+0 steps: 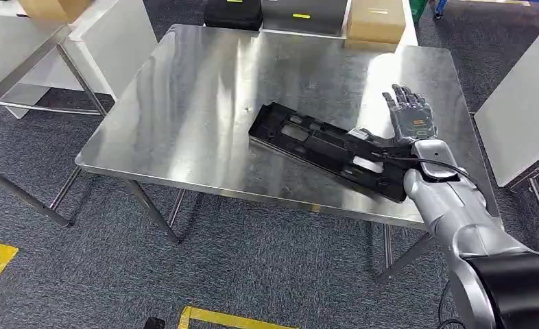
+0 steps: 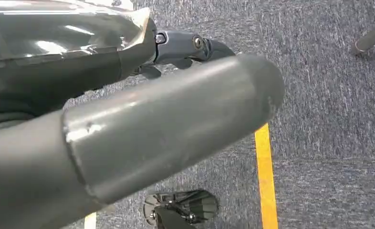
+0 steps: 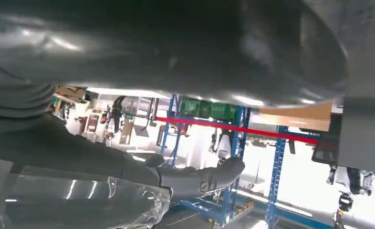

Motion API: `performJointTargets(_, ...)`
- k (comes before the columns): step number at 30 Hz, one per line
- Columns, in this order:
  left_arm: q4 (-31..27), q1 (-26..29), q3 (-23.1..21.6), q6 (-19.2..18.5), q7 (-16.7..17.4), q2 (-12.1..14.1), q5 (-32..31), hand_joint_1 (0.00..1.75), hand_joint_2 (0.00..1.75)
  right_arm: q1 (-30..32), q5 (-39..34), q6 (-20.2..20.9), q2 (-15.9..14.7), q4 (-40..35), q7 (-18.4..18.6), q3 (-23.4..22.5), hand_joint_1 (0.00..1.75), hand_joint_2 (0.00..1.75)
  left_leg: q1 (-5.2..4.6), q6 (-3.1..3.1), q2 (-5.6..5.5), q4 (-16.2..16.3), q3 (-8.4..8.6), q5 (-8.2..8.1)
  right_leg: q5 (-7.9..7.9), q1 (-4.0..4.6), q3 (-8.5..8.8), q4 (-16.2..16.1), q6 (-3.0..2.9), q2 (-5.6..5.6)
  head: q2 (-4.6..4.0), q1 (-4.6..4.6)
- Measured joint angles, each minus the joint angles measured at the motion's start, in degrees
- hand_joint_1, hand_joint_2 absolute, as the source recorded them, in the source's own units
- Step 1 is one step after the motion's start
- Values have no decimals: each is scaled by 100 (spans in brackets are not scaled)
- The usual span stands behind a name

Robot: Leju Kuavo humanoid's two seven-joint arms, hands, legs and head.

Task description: Take the parts from the cabinet and place them on the table.

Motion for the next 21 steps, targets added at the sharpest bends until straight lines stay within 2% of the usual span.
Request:
performJointTargets(12, 0, -1, 68, -20, 0, 0, 28, 0, 0, 0, 52, -4, -55, 0, -9, -81, 0, 0, 1, 0, 0, 0, 2, 0, 0, -1, -1, 0, 0, 0, 0, 0)
performJointTargets(18, 0, 1, 103, -20, -17, -2, 42, 0, 0, -44, 198, -6, -142, 0, 207, -85, 0, 0, 0, 0, -1, 0, 1, 1, 0, -2, 0, 0, 0, -1, 0, 0)
performJointTargets(21, 0, 2, 142, -22, -11, -7, 53, 0, 0, -77, 304, -149, -267, -2, 448, -101, 0, 0, -3, 0, -1, 1, 1, 0, 0, -7, 0, 0, 0, -1, 0, 2)
